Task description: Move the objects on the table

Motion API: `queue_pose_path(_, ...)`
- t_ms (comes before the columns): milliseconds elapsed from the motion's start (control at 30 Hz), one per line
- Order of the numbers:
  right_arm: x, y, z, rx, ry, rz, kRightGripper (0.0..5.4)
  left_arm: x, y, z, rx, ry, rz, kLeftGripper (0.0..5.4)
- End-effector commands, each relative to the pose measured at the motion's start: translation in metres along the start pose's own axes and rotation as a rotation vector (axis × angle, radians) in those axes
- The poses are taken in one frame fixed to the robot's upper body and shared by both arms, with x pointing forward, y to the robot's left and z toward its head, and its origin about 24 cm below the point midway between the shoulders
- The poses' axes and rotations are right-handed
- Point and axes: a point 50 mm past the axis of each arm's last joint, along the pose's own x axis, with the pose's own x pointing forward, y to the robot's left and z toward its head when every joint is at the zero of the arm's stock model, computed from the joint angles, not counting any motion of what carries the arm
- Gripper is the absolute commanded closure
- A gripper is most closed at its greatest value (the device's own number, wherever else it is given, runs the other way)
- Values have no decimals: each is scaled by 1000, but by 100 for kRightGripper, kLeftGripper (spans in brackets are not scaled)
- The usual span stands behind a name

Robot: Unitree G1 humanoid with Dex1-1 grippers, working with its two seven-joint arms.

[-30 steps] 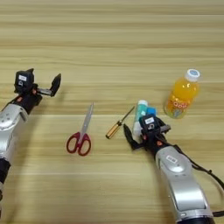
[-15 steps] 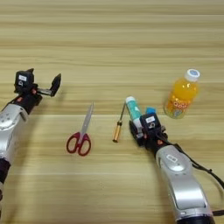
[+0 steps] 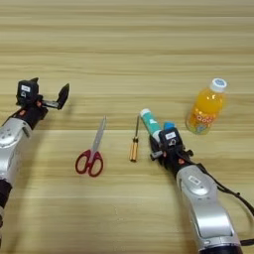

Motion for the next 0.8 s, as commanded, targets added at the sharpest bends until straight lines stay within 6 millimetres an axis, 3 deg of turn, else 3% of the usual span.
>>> queue_pose_path(33, -3, 2, -9, 21, 39, -2, 369, 2, -1, 2, 6, -9, -5, 0)
queue_pose_path(400, -10, -12, 6, 27, -34, -73, 369, 2, -2, 2, 6, -8, -7, 0)
queue_pose_path(800, -20, -39, 5, 34, -28, -186, 370, 3, -2, 2, 7, -7, -7, 0)
